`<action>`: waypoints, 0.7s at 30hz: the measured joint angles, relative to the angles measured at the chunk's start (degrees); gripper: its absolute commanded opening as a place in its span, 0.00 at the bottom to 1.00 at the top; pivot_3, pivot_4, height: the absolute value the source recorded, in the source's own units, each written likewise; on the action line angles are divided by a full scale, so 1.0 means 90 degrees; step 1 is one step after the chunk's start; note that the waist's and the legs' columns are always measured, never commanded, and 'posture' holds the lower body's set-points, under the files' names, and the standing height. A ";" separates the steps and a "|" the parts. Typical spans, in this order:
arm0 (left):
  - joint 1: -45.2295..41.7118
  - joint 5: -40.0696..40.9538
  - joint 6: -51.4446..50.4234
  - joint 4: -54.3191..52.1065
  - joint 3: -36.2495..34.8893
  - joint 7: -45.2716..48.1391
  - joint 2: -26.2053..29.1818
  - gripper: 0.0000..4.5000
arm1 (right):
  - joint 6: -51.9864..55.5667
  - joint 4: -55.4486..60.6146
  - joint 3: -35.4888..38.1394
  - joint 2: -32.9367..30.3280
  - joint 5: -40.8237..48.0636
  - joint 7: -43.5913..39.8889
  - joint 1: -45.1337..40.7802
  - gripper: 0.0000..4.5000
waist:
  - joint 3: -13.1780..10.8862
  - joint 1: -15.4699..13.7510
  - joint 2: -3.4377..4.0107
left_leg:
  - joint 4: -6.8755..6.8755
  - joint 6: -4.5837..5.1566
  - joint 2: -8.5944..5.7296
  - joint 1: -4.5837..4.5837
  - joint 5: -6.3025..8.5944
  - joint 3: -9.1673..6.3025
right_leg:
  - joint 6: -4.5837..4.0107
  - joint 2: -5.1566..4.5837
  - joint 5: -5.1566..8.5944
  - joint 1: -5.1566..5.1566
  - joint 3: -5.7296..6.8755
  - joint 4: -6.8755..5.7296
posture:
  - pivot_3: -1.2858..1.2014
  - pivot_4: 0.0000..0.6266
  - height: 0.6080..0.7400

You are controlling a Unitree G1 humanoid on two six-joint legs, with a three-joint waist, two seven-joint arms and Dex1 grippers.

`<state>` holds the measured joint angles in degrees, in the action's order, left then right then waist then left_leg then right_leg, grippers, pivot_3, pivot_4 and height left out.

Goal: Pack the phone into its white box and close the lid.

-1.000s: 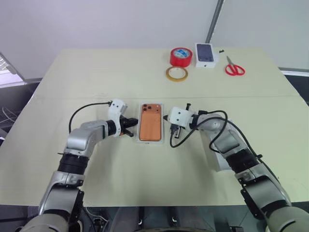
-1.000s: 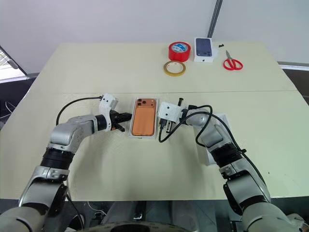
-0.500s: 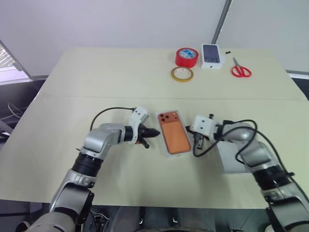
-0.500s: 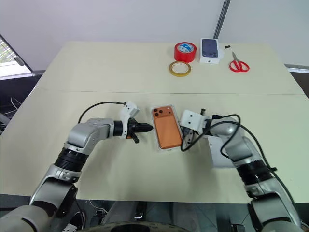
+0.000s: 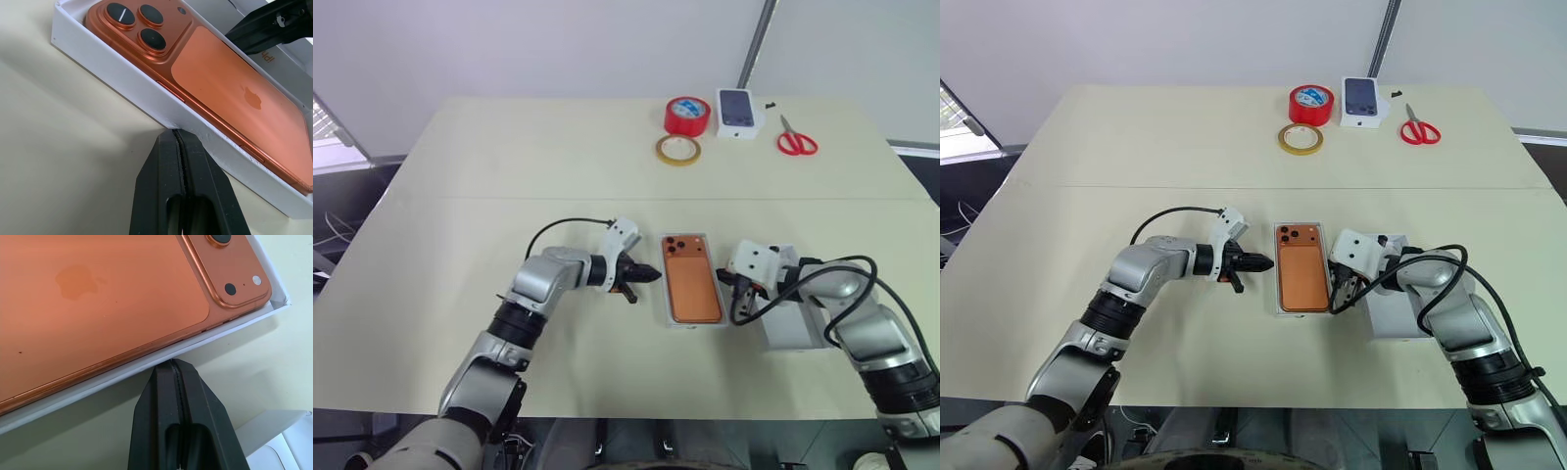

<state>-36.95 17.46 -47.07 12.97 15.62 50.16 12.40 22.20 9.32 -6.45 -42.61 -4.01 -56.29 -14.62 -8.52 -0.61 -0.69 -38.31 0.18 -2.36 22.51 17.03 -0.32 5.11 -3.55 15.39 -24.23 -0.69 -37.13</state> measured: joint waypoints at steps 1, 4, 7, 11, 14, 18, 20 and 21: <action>-0.0002 -0.0009 0.0070 0.0041 -0.0013 0.0001 0.0000 0.02 | -0.0012 0.0000 -0.0003 -0.0007 -0.0008 0.0004 0.0001 0.00 | 0.0000 0.0001 0.0000 | 0.0000 0.0000 0.0000 0.0000 0.0000 0.0000 | 0.0000 0.0000 0.0000 0.0000 0.0000 0.0000 | 0.52 0.24 1.00; -0.0014 -0.0050 0.0195 0.0125 -0.0064 0.0090 0.0032 0.02 | -0.0229 -0.0016 -0.0039 -0.0042 -0.0100 0.0064 0.0001 0.00 | 0.0000 0.0014 0.0000 | 0.0000 -0.0003 0.0000 0.0000 -0.0002 0.0000 | 0.0000 0.0000 0.0000 0.0000 0.0000 -0.0001 | 0.52 0.24 1.00; -0.0058 -0.0073 0.0263 0.0169 -0.0072 0.0129 0.0117 0.02 | -0.0372 -0.0026 -0.0075 -0.0053 -0.0084 0.0019 0.0001 0.00 | 0.0000 0.0027 0.0000 | 0.0000 -0.0008 0.0000 0.0000 -0.0005 0.0000 | 0.0000 0.0001 0.0000 -0.0001 0.0000 -0.0003 | 0.52 0.24 1.00; -0.0056 -0.0074 0.0358 0.0158 -0.0081 0.0236 0.0242 0.02 | -0.0555 -0.0025 -0.0109 -0.0197 -0.0008 -0.0119 0.0036 0.00 | -0.0001 0.0007 0.0000 | 0.0000 -0.0009 0.0000 0.0000 -0.0005 0.0000 | 0.0000 0.0001 0.0000 -0.0001 0.0000 -0.0003 | 0.52 0.24 1.00; -0.0039 -0.0072 0.0504 0.0107 -0.0089 0.0247 0.0290 0.02 | -0.0697 -0.0021 -0.0108 -0.0360 0.0055 -0.0177 0.0120 0.00 | -0.0001 -0.0004 0.0000 | -0.0001 -0.0010 0.0000 0.0000 -0.0006 0.0001 | 0.0000 0.0001 0.0000 -0.0001 0.0000 -0.0002 | 0.52 0.24 1.00; 0.0089 -0.0060 0.0622 0.0039 -0.0221 0.0242 0.0447 0.02 | -0.0866 -0.0038 -0.0011 -0.0489 0.0111 -0.0154 0.0267 0.00 | -0.0001 -0.0002 0.0000 | -0.0001 -0.0010 0.0000 0.0000 -0.0006 0.0000 | 0.0000 0.0001 0.0000 -0.0001 0.0000 -0.0003 | 0.52 0.24 1.00; 0.0156 -0.0044 0.0688 -0.0023 -0.0358 0.0233 0.0513 0.02 | -0.0986 -0.0098 0.0076 -0.0643 0.0144 -0.0147 0.0344 0.00 | -0.0001 -0.0006 0.0000 | -0.0001 -0.0009 0.0000 0.0000 -0.0005 0.0001 | 0.0000 0.0000 0.0000 -0.0001 0.0000 -0.0002 | 0.52 0.24 1.00; 0.0172 -0.0042 0.0745 -0.0047 -0.0410 0.0230 0.0552 0.02 | -0.1022 -0.0143 0.0150 -0.0698 0.0166 -0.0147 0.0390 0.00 | -0.0001 -0.0007 -0.0001 | -0.0001 -0.0009 0.0000 0.0000 -0.0005 0.0000 | 0.0000 0.0000 0.0000 0.0000 0.0000 -0.0001 | 0.52 0.24 1.00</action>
<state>-35.40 17.08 -40.36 12.55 11.93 52.23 17.37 12.99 8.04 -5.10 -48.89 -2.52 -57.61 -11.11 -8.52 -0.68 -0.69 -38.31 0.10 -2.36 22.51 16.98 -0.32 5.11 -3.55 15.39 -24.23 -0.69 -37.14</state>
